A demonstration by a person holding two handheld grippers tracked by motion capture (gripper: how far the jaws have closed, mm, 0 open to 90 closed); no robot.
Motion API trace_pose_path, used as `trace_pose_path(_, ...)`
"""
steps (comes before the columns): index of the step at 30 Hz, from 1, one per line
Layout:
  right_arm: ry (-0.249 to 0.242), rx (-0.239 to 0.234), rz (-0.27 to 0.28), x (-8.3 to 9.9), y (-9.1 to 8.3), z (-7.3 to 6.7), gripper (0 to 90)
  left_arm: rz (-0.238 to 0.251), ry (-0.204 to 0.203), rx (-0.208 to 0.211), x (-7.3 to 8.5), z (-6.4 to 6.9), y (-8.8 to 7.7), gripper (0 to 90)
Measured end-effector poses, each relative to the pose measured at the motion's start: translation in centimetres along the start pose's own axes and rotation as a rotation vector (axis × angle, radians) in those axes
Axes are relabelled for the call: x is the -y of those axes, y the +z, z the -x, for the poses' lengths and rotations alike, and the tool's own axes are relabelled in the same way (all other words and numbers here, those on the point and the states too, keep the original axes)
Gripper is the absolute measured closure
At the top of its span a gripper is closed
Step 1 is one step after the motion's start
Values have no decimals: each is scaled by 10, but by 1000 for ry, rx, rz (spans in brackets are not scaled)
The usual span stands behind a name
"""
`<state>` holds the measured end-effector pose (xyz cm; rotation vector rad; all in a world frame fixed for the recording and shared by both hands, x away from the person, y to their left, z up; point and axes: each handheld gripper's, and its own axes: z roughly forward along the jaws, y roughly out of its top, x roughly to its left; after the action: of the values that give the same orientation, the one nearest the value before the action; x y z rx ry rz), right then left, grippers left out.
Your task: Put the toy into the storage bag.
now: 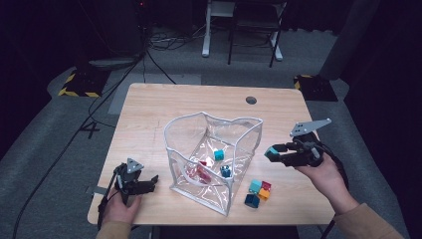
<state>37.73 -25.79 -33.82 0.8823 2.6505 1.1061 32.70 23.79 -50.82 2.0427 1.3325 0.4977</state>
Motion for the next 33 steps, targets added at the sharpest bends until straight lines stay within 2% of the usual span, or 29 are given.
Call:
trace_pose_path(14, -99, -17, 32, -61, -17, -16, 570, 0, 0, -1, 0, 0, 0, 153)
trace_pose_path(23, -122, -26, 44, -94, -17, -22, 570, -1, 0, -2, 0, 0, 0, 151)
trace_pose_path(33, -111, -57, 49, -122, -9, -25, 570, -2, -3, -3, -1, 0, 1, 147)
